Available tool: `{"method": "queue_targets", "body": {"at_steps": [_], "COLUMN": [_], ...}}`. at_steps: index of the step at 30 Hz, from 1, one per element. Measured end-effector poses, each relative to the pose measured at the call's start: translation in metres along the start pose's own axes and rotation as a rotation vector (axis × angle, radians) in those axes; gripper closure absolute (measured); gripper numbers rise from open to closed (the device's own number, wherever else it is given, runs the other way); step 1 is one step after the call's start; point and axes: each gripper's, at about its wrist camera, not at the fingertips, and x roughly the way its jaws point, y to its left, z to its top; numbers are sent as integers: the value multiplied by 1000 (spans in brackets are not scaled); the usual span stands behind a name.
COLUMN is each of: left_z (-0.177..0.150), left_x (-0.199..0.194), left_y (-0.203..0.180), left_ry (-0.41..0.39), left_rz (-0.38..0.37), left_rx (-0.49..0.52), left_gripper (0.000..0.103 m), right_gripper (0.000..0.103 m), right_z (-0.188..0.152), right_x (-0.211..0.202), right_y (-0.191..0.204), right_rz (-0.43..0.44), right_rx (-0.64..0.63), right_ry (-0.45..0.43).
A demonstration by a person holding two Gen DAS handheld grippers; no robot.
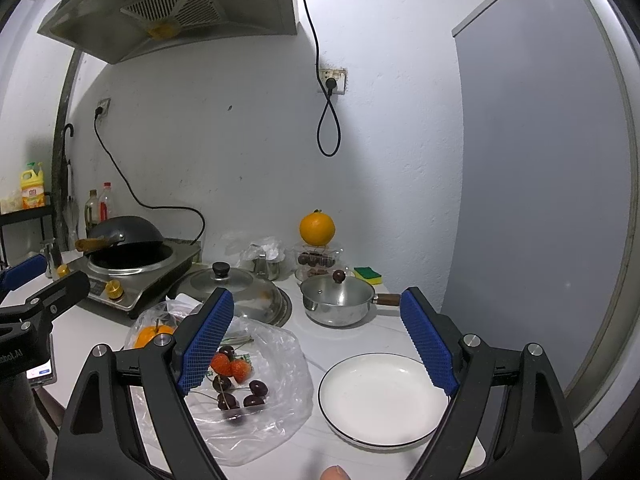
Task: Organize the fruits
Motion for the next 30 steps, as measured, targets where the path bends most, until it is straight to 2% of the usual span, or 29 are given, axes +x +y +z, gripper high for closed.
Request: {"method": "queue_targets", "body": {"at_steps": [30], "left_z": [8], "left_x": [5], "left_y": [5], "left_ry": [-3], "left_rz": [-8], "left_rx": [-8], "left_gripper": [4], "right_gripper": [15], "right_z": [-1], "right_x": [6], "right_y": [2], "right_rz": [3], "right_rx": [3], "right_ry": [-15]}}
